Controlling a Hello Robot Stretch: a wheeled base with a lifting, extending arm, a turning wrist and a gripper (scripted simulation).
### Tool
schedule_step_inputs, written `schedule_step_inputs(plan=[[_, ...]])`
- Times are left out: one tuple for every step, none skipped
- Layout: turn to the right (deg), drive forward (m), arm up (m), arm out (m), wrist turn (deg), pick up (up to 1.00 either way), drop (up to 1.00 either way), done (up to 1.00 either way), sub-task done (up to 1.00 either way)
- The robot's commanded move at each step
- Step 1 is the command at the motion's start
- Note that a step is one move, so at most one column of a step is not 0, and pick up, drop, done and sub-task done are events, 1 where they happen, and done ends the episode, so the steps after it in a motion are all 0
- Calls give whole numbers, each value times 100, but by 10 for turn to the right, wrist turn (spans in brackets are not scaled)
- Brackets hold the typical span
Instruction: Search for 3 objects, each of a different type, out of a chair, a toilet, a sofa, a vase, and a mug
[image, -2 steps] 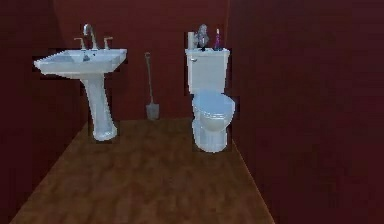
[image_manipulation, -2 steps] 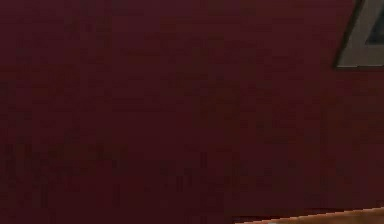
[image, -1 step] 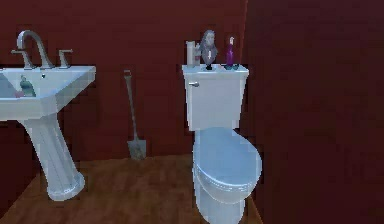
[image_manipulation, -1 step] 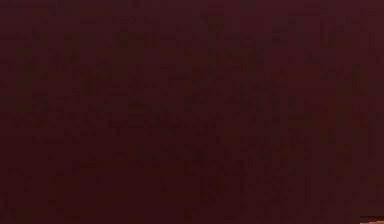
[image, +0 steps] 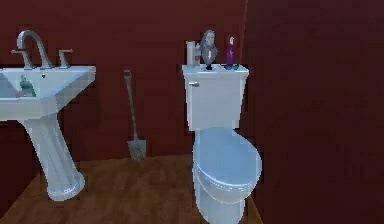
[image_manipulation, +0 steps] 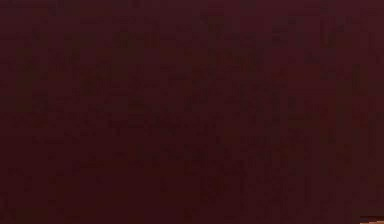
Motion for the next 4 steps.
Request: schedule_step_inputs(plan=[[450,0,0,0,0,0,0,0,0],[450,0,0,0,0,0,0,0,0],[450,0,0,0,0,0,0,0,0],[360,0,0,0,0,0,0,0,0]])
